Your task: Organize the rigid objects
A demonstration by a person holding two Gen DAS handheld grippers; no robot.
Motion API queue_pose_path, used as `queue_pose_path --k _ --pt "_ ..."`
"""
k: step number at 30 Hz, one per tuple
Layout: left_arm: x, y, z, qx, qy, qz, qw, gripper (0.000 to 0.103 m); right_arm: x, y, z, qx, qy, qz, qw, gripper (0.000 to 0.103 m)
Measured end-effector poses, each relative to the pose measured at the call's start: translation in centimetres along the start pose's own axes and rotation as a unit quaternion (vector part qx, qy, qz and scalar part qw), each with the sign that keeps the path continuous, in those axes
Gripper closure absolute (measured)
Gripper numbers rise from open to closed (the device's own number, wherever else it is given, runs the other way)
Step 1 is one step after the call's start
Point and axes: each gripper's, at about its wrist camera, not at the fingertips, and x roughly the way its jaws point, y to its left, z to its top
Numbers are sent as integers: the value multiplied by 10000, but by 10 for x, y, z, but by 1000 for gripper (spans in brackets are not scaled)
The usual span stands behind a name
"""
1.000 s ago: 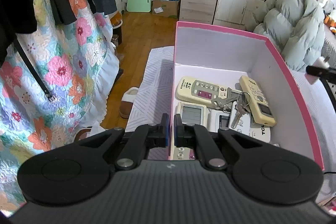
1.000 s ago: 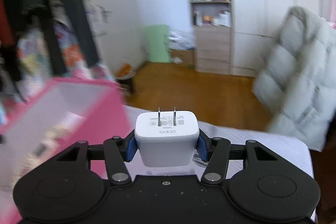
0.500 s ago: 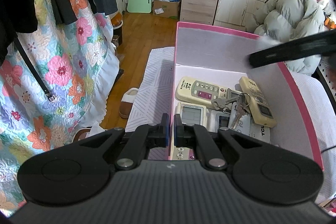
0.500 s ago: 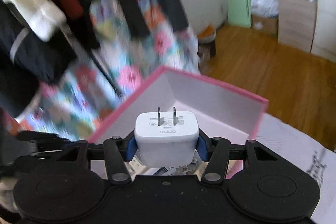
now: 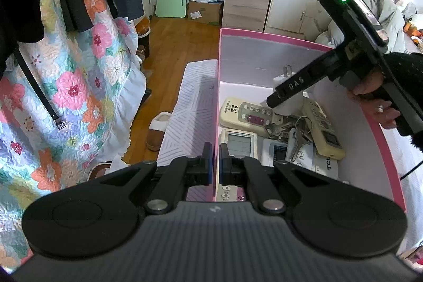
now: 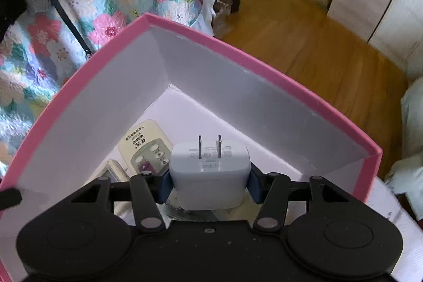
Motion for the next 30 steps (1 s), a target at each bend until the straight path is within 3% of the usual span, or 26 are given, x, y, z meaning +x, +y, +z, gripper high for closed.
queue_pose_path --k 5,14,20,30 --pt "0 0 -1 -11 6 0 10000 99 -18 6 -2 -142 -469 -307 9983 38" --pt "-1 0 -2 16 -2 10 10000 99 -97 -4 -64 148 -1523 180 9881 38" --pt "-1 1 -2 24 11 -40 10000 100 -145 -18 -118 579 -2231 453 9720 37" --pt "-21 -2 -4 91 -61 42 9999 99 -177 -32 -174 1320 -2976 489 9443 36"
